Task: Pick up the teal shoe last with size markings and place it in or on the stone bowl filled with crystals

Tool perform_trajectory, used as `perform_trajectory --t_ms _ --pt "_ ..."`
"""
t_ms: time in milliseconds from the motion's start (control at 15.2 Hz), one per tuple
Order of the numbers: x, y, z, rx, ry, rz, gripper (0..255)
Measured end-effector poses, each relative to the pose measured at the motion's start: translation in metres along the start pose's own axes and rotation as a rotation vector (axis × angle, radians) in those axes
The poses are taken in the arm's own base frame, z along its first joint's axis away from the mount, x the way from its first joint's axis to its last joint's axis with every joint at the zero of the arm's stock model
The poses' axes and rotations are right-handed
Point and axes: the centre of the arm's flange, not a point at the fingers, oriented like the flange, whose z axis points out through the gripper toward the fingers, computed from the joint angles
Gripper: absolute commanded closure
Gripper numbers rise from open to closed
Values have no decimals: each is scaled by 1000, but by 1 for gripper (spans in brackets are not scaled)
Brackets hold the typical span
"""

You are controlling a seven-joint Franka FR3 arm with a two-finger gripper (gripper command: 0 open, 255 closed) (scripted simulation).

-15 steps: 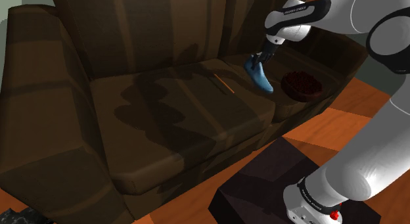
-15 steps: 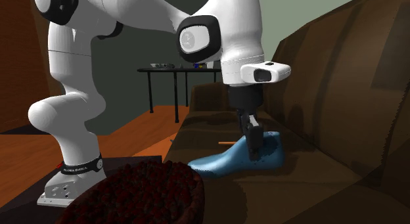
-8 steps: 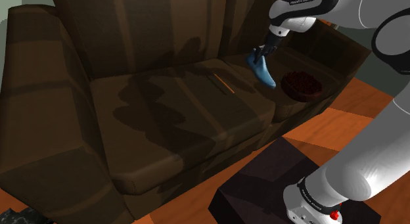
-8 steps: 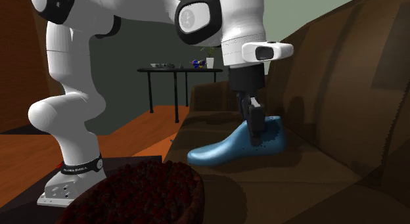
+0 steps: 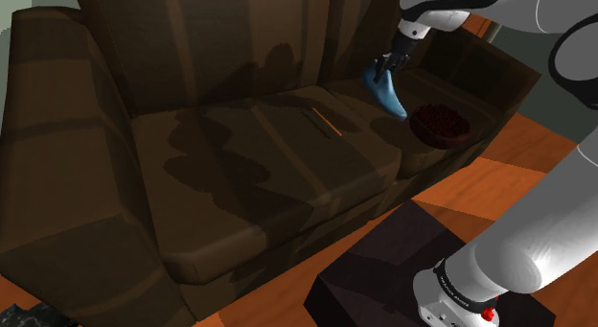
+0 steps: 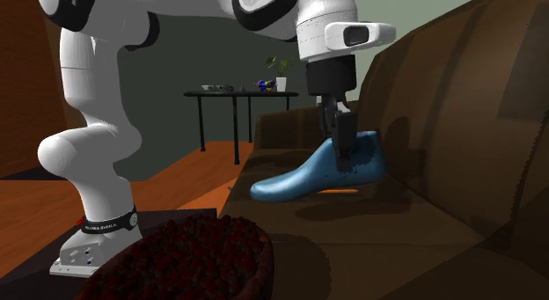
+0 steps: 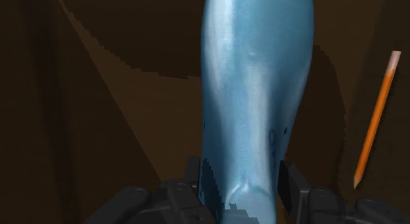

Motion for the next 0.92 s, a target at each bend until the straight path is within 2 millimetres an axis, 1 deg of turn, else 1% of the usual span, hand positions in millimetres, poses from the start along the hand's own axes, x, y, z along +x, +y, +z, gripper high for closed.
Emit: perform_trajectory --t_ms 528,792,924 --pt "8 -2 -44 0 0 0 255" --pt "13 -5 -62 0 0 0 255" --pt "-1 7 -69 0 0 0 255"
